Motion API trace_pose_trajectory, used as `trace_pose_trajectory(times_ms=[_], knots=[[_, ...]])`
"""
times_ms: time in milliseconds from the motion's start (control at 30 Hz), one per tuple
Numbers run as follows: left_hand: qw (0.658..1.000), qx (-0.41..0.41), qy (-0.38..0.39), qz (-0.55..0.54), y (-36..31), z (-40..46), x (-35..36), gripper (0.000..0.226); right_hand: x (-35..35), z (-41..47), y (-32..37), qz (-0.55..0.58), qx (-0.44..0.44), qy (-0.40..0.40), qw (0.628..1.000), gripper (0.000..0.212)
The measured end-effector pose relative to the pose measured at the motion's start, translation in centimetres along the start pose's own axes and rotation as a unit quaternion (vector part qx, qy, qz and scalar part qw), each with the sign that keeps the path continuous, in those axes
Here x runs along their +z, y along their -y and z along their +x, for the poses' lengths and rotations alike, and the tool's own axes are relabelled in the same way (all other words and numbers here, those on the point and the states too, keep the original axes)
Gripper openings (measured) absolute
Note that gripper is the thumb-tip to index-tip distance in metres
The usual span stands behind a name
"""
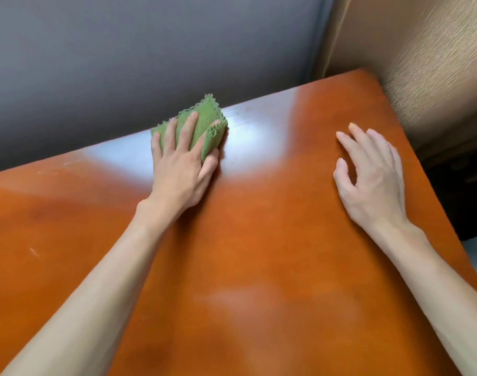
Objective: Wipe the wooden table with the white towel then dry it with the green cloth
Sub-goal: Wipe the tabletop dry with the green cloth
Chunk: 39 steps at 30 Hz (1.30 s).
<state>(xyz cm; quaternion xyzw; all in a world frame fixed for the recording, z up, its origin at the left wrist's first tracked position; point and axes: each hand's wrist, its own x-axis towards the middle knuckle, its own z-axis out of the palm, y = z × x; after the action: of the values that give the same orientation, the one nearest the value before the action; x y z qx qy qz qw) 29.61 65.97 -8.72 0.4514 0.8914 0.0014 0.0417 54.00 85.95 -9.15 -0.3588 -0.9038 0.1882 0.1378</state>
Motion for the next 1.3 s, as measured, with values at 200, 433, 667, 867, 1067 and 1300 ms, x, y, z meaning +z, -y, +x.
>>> trace_pose_trajectory(times_ms=[200, 433, 667, 867, 1067, 1300], knots=[[0.998, 0.055, 0.011, 0.02, -5.0, 5.0, -0.5, 0.069, 0.5, 0.1, -0.2, -0.039, 0.007, -0.029, 0.999, 0.043], [0.969, 0.246, 0.003, -0.006, -12.2, -3.2, 0.8, 0.066, 0.9, 0.4, 0.0, -0.041, -0.009, -0.065, 0.997, 0.045], [0.952, 0.304, 0.042, 0.011, -9.9, -13.6, 1.0, 0.083, 0.7, 0.3, 0.0, -0.032, -0.006, -0.061, 0.998, 0.044], [0.988, 0.155, -0.008, 0.002, -1.8, -9.3, 0.8, 0.074, 0.6, 0.2, -0.1, -0.028, 0.008, -0.046, 0.999, 0.043], [1.0, 0.005, -0.004, 0.014, 0.8, 1.7, 0.0, 0.063, 0.5, 0.3, -0.1, -0.023, 0.009, -0.047, 0.999, 0.043], [0.996, 0.093, 0.005, 0.002, -8.1, -1.1, 0.0, 0.068, 0.4, 0.3, 0.2, -0.017, 0.014, -0.048, 0.999, 0.043]])
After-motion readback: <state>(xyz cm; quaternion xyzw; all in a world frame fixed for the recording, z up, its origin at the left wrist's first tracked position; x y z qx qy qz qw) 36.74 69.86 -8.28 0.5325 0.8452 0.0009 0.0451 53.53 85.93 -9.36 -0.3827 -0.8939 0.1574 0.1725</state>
